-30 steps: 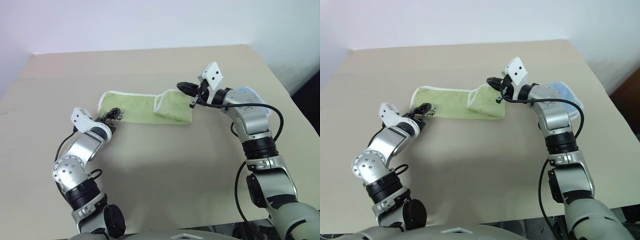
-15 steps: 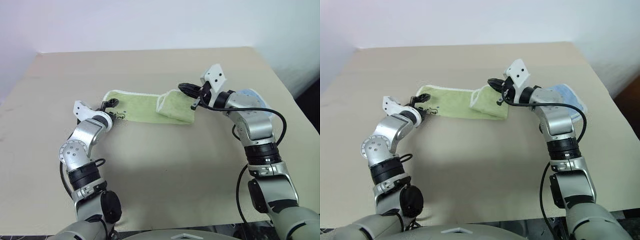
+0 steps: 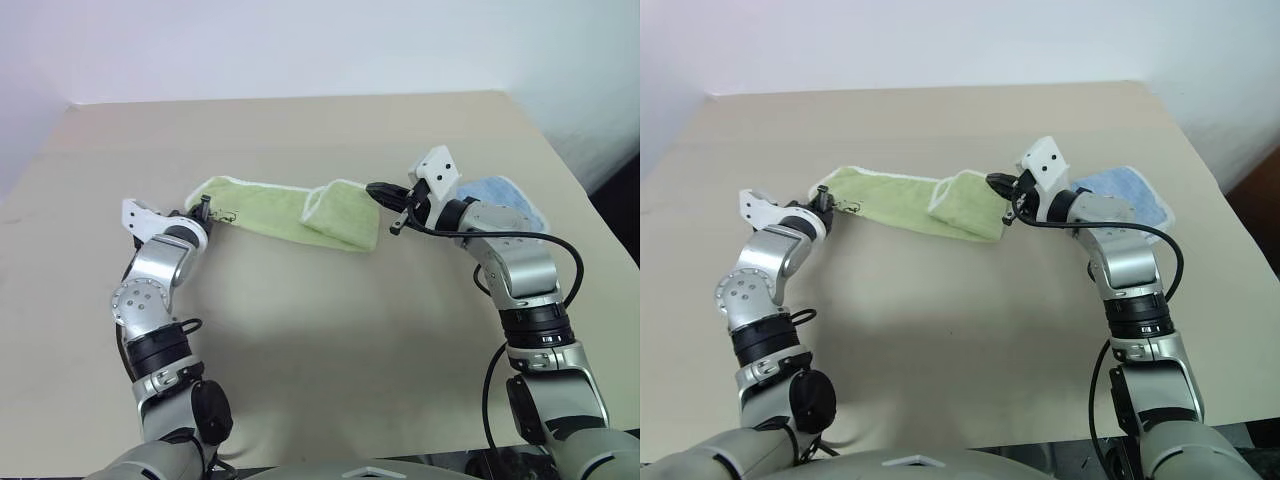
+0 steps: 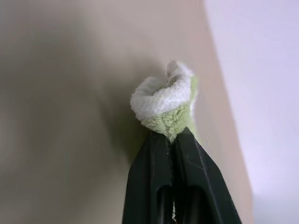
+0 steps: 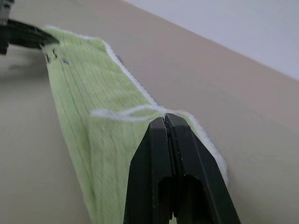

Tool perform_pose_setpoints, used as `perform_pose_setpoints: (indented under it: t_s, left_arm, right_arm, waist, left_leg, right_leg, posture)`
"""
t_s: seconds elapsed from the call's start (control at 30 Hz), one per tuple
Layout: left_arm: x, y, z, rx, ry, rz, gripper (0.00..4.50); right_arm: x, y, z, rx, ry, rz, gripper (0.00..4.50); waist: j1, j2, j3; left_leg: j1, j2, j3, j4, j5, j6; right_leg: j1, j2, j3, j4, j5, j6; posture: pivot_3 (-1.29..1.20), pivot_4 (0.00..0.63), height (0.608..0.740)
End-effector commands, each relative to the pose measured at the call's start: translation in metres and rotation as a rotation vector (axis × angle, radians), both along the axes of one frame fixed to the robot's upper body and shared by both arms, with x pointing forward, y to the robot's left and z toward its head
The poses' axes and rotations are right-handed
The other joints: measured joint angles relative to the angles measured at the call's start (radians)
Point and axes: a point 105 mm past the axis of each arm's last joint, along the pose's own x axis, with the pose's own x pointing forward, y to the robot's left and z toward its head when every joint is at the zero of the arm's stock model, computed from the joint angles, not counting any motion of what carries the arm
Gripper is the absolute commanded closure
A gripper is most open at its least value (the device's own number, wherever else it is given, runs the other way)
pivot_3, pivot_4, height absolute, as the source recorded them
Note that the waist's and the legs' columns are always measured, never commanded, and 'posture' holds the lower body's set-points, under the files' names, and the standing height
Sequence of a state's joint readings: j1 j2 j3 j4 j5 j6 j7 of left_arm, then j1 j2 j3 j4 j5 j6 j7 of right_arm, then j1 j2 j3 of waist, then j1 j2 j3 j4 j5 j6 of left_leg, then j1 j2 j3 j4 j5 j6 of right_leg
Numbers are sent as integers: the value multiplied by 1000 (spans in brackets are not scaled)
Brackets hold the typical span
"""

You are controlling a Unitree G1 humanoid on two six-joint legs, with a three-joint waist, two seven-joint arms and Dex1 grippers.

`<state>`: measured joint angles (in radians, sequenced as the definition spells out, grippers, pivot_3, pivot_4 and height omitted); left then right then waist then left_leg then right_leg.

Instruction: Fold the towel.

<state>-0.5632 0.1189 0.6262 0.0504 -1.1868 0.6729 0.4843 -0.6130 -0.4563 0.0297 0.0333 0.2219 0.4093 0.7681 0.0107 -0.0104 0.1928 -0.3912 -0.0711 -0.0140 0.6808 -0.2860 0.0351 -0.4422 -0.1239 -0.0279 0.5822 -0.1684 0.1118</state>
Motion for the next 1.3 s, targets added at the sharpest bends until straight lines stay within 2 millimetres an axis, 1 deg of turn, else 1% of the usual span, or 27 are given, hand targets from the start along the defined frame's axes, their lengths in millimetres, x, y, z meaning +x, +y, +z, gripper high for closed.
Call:
perform_pose_setpoints:
  t_s: [0.03, 0.07, 0.13, 0.17, 0.2, 0.23, 0.3, 0.33, 0.43, 0.47, 0.5, 0.57, 0.67, 0.73, 0.83, 0.97, 1.03, 1.13, 1.2, 1.23, 1.3]
  left_arm:
    - [-7, 20, 43, 105, -178, 38, 4476]
    - [-8, 22, 47, 126, -196, 40, 4476]
    - [-10, 25, 64, 242, -257, 20, 4476]
    - [-11, 17, 74, 357, -292, -33, 4476]
    - [-12, 3, 81, 475, -325, -102, 4476]
    - [-12, -6, 83, 548, -343, -151, 4476]
    - [-14, -43, 83, 754, -389, -325, 4476]
    - [-16, -55, 81, 820, -402, -386, 4476]
    - [-25, -102, 70, 971, -492, -609, 4476]
    - [-29, -120, 60, 1056, -505, -705, 4476]
    - [-32, -132, 51, 1127, -511, -779, 4476]
    - [-36, -143, 39, 1222, -524, -861, 4476]
    - [-40, -159, 16, 1313, -514, -987, 4476]
    - [-38, -160, 13, 1303, -499, -991, 4476]
    - [-34, -154, 19, 1233, -501, -951, 3787]
    - [-35, -150, 29, 1159, -529, -927, 2508]
    - [-35, -147, 36, 1115, -547, -903, 1760]
    - [-35, -139, 52, 1063, -583, -843, 794]
    - [-34, -134, 57, 1055, -584, -806, 64]
    - [-33, -130, 59, 1062, -591, -786, 26]
    - [-30, -115, 65, 1080, -586, -728, 26]
  right_arm:
    - [-5, -4, 16, 12, -58, -4, 4500]
    - [-5, -5, 16, 12, -58, -6, 4500]
    - [-4, -7, 16, 12, -55, -17, 4500]
    - [-3, -9, 15, 11, -54, -26, 4500]
    - [-3, -11, 15, 10, -53, -35, 4500]
    - [-2, -12, 15, 10, -52, -41, 4500]
    - [0, -15, 14, 6, -50, -56, 4500]
    - [1, -16, 14, 5, -49, -60, 4500]
    - [2, -17, 14, 5, -49, -72, 4500]
    - [2, -17, 14, 6, -49, -74, 4500]
    - [2, -16, 14, 6, -50, -74, 4500]
    - [1, -16, 14, 7, -51, -76, 4500]
    - [-1, -18, 15, 7, -55, -89, 4500]
    - [-2, -19, 16, 6, -56, -95, 4500]
    - [-4, -19, 16, 6, -56, -97, 4500]
    - [-5, -17, 15, 6, -54, -96, 4500]
    - [-6, -13, 15, 7, -51, -80, 4500]
    - [-6, -6, 16, 15, -48, -53, 4500]
    - [-6, -2, 17, 19, -47, -43, 4500]
    - [-6, 0, 17, 20, -48, -34, 4500]
    - [-7, 12, 19, 30, -50, 2, 4500]
  waist:
    - [0, 0, 0]
    - [0, 0, 0]
    - [0, 0, 0]
    - [0, 0, 0]
    - [-1, 0, 0]
    - [2, 0, 0]
    - [4, 0, 0]
    - [4, 0, 0]
    - [0, 0, 0]
    - [0, 0, 0]
    - [-1, 0, 0]
    - [-7, 0, 0]
    - [-9, 1, 0]
    - [-7, 1, 0]
    - [-5, 1, 1]
    - [-2, 1, 1]
    - [0, 1, 1]
    - [0, 0, 1]
    - [0, 1, 1]
    - [-1, 1, 1]
    - [-3, 1, 1]
  left_leg:
    - [0, 0, 0, 0, 0, 0]
    - [0, 0, 0, 0, 0, 0]
    - [0, 0, 0, 0, 0, 0]
    - [0, 0, 0, 0, 0, 0]
    - [0, 0, 0, 0, 0, 0]
    - [0, 0, 0, 0, 0, 0]
    - [0, 0, 0, 0, 0, 0]
    - [0, -1, 0, 0, 0, 0]
    - [0, -1, 0, 0, -2, 1]
    - [0, -1, 0, 0, -2, 2]
    - [-1, -1, 1, -1, -2, 3]
    - [-1, -1, 2, -3, -1, 3]
    - [-1, 0, 2, -4, -1, 3]
    - [-1, 0, 2, -4, -2, 3]
    - [-1, 0, 2, -4, -2, 4]
    - [-2, 0, 1, -4, -2, 4]
    - [-2, 0, 1, -4, -2, 4]
    - [-2, 0, 1, -3, -2, 4]
    - [-2, 0, 1, -3, -2, 4]
    - [-2, 0, 1, -3, -2, 4]
    - [-2, 0, 1, -3, -2, 4]
  right_leg:
    - [0, 0, 0, 0, 0, 0]
    - [0, 0, 0, 0, 0, 0]
    - [0, 0, 0, 0, 0, 0]
    - [0, 0, 0, 0, 0, 0]
    - [0, 0, 0, 0, 0, 0]
    - [0, 0, 0, 0, 0, 0]
    - [1, 0, 0, -1, 0, 0]
    - [1, 0, 0, -1, 0, 0]
    - [2, 0, 0, -3, 0, -1]
    - [2, 0, 0, -3, 0, -1]
    - [0, 0, 0, -3, 0, -1]
    - [-1, 0, 1, -3, 0, -1]
    - [-2, 0, 1, -3, 0, -1]
    - [-2, 0, 1, -3, 0, -1]
    - [-2, 0, 1, -4, 0, -1]
    - [-2, 0, 1, -4, 0, -1]
    - [-2, 0, 1, -4, 0, -1]
    - [-2, 0, 1, -4, 0, -1]
    - [-2, 0, 1, -4, 0, -1]
    - [-2, 0, 1, -4, 0, -1]
    - [-2, 0, 1, -3, 0, -1]
  posture:
    - [0, 150, 728]
    - [0, 150, 728]
    - [0, 150, 728]
    - [0, 150, 728]
    - [0, 150, 728]
    - [0, 150, 728]
    - [0, 150, 728]
    - [0, 150, 728]
    - [0, 150, 728]
    - [0, 150, 728]
    - [0, 150, 728]
    - [0, 150, 728]
    - [0, 150, 728]
    - [0, 150, 728]
    - [0, 150, 728]
    - [0, 150, 728]
    - [0, 150, 728]
    - [0, 150, 728]
    - [0, 150, 728]
    - [0, 150, 728]
    - [0, 150, 728]
